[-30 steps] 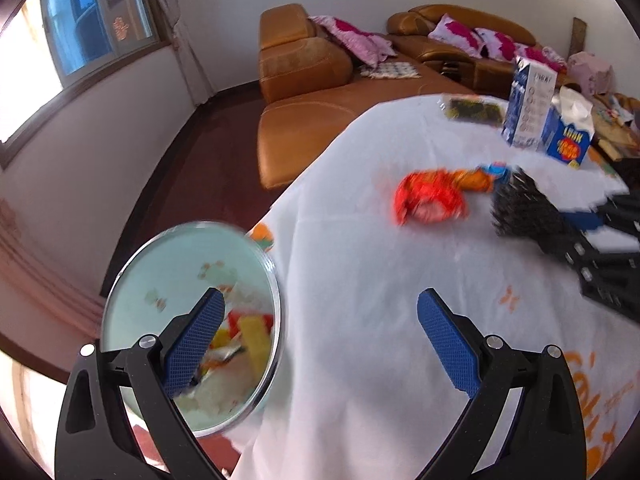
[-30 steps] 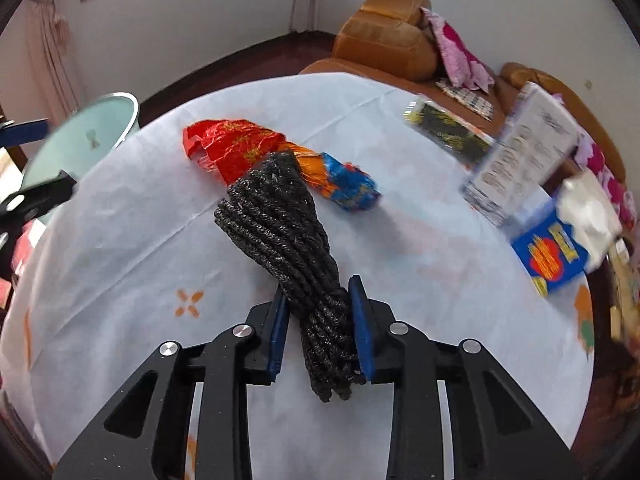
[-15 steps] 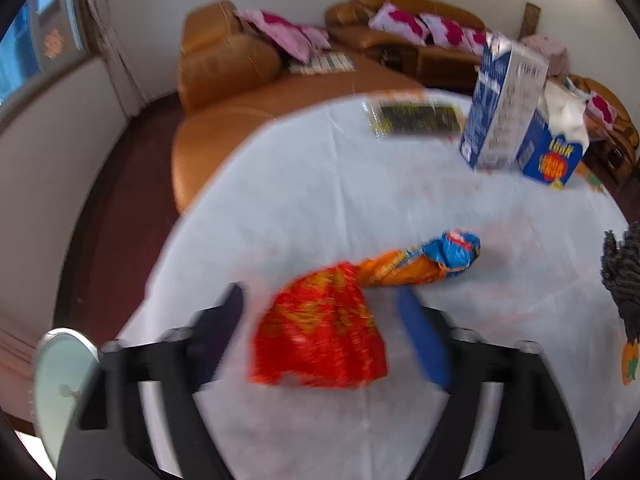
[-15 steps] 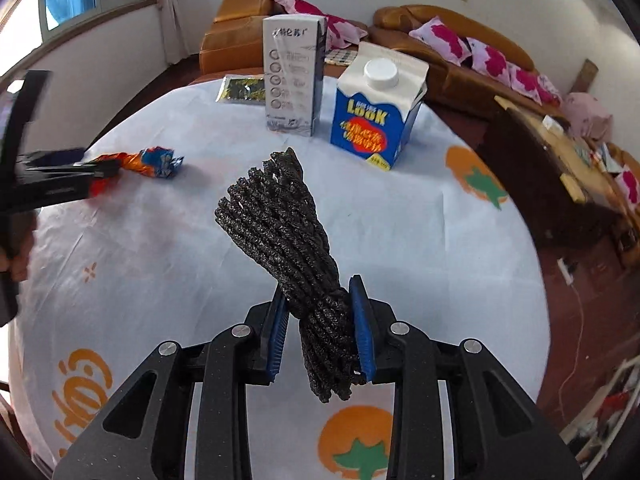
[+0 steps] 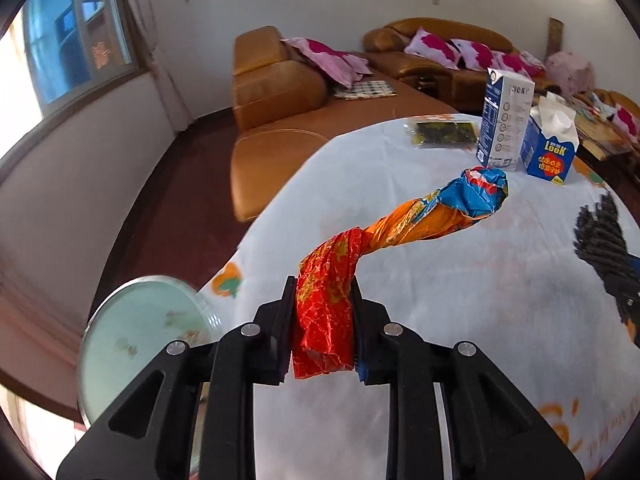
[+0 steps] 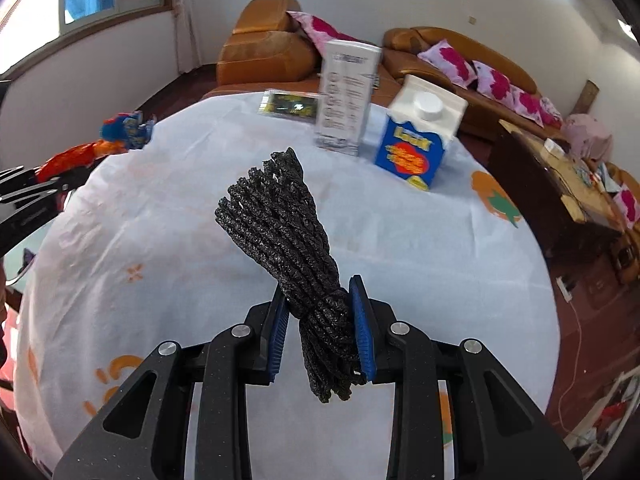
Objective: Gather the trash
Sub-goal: 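Grasp the black mesh scrubber with the right gripper while the left grasps the red wrapper, then carry the red wrapper and black scrubber over the glass bowl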
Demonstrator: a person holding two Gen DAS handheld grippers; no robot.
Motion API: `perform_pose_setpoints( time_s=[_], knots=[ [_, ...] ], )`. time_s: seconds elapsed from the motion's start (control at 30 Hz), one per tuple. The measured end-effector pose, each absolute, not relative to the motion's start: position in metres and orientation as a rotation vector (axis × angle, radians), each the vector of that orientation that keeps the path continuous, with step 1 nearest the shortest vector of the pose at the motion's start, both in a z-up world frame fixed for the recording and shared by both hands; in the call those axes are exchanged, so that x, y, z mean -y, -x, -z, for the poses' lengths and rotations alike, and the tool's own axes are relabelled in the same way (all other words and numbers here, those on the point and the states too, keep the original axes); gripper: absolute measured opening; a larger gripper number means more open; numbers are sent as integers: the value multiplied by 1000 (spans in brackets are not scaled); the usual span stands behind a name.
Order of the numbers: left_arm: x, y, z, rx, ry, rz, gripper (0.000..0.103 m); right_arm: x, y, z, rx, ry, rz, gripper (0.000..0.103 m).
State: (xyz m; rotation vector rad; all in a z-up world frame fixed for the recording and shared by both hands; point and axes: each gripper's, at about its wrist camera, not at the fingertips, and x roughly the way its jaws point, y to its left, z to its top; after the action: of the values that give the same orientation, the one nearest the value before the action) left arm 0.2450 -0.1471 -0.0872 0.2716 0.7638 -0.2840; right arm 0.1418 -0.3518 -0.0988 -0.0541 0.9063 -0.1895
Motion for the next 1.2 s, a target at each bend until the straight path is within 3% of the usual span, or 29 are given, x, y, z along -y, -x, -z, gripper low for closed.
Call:
perform_pose_setpoints(
  time_s=[0.37,1.2],
  knots=[
    [87,-196,95,-801,-224,228,25,297,-140,99,-912,67,115,31],
    [28,-166,97,-818,-114,141,25,211,-137,96,-885,77,2,31]
  ],
)
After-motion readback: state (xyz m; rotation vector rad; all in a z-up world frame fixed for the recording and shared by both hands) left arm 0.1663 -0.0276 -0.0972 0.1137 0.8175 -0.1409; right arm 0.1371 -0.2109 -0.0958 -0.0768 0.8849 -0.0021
